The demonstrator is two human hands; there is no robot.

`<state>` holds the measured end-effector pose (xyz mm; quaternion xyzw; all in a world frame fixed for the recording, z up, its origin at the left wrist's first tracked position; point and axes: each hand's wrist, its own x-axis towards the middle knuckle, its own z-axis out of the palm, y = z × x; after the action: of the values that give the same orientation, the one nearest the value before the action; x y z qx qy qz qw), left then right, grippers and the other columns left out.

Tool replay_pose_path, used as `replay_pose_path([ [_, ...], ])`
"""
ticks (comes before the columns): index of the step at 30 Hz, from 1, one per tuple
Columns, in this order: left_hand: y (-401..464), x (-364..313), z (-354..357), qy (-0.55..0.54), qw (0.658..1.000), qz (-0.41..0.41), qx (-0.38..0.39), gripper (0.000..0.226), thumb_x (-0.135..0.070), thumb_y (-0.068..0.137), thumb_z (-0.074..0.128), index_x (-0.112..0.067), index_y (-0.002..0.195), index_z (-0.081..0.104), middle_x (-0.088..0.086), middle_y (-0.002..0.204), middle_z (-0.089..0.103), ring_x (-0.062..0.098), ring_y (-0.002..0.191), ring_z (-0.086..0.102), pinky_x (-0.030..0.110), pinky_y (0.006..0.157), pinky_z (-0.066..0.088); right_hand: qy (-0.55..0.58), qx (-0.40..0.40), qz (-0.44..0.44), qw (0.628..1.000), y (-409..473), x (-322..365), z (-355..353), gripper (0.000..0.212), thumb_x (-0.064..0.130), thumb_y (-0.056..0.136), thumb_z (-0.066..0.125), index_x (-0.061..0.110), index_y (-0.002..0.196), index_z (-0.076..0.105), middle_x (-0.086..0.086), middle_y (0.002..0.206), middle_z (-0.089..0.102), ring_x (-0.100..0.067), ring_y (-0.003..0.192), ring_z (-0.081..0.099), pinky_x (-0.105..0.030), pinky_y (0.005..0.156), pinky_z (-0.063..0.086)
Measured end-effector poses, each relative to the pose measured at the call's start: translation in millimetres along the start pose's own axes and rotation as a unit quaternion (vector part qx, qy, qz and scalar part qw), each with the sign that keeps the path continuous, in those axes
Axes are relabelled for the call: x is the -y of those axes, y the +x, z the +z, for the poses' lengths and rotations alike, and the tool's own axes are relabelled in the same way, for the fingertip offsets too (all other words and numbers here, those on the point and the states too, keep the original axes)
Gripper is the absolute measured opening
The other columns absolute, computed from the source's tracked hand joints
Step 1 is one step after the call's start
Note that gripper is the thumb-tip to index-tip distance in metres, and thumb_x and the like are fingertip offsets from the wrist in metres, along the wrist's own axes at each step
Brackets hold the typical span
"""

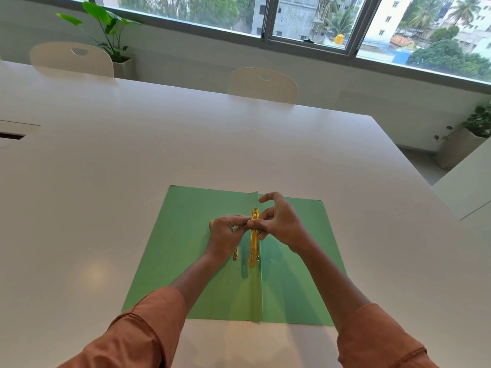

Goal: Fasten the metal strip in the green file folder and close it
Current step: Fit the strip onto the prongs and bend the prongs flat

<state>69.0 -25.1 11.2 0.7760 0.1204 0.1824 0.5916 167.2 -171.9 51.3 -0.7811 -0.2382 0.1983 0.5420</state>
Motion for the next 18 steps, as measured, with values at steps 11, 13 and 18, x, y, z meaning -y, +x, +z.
replay_pose_path([
  [11,3.0,1.6,-0.8,0.034,0.999,0.024,0.010,0.013,-0.018,0.091,0.078,-0.017,0.101,0.087,0.003,0.096,0.085,0.027,0.095,0.076,0.071,0.096,0.048,-0.012,0.002,0.003,1.000,1.7,-0.5,1.1,0.061,0.017,0.072,0.095,0.020,0.114,0.052,-0.019,0.072,0.076,-0.034,0.054,0.073,-0.039,0.055,0.064],
  [13,3.2,2.1,-0.8,0.038,0.999,0.029,0.011,0.013,-0.017,0.092,0.078,-0.017,0.100,0.087,0.002,0.095,0.085,0.026,0.094,0.076,0.070,0.096,0.048,-0.011,0.003,0.006,1.000,1.4,-1.1,0.6,0.061,0.019,0.070,0.096,0.019,0.113,0.052,-0.020,0.072,0.077,-0.033,0.053,0.073,-0.037,0.053,0.064],
  [18,3.4,1.1,-0.7,0.038,0.999,0.025,0.013,0.013,-0.015,0.093,0.076,-0.016,0.101,0.087,0.003,0.096,0.084,0.026,0.095,0.076,0.070,0.096,0.048,-0.002,0.005,0.011,1.000,0.8,0.7,0.7,0.061,0.019,0.069,0.096,0.017,0.112,0.053,-0.021,0.072,0.076,-0.033,0.053,0.073,-0.036,0.052,0.063],
])
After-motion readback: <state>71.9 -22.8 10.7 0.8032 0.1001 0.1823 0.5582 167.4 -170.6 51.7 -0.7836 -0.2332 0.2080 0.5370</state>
